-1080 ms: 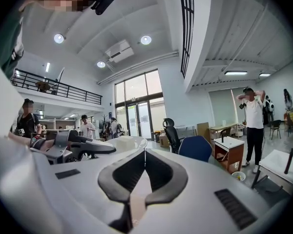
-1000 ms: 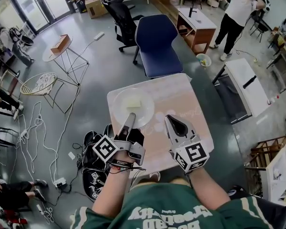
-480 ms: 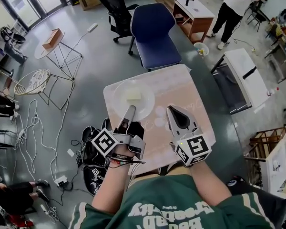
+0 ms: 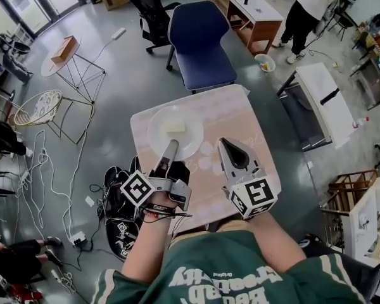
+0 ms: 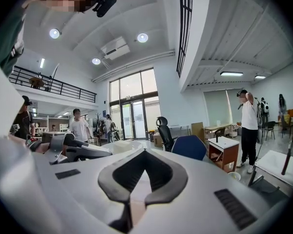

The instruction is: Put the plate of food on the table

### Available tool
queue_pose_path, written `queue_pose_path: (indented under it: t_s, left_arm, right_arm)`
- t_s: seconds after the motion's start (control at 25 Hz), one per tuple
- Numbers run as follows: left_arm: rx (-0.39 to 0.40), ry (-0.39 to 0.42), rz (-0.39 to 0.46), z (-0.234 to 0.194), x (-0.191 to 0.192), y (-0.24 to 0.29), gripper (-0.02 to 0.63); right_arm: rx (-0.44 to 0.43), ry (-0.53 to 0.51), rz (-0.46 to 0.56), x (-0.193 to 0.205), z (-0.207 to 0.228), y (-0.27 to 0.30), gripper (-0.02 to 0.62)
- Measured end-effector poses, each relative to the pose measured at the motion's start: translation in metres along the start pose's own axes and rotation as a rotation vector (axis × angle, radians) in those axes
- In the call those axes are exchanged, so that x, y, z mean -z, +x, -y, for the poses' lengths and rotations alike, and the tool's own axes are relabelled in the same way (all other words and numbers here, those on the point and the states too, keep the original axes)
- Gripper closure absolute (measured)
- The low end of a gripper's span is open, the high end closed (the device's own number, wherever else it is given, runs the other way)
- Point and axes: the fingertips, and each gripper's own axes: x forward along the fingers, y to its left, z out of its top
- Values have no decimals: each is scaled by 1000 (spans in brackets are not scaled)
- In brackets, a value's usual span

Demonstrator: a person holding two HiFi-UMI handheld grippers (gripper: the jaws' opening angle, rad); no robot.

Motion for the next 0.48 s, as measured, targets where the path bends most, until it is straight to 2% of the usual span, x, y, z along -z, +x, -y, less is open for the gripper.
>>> queue_pose_path:
  t_s: [0.48]
  left_arm:
    - [-60,-10,73,-39,3,31,586]
  right_arm:
    - [-54,12,-20,8,50,34,580]
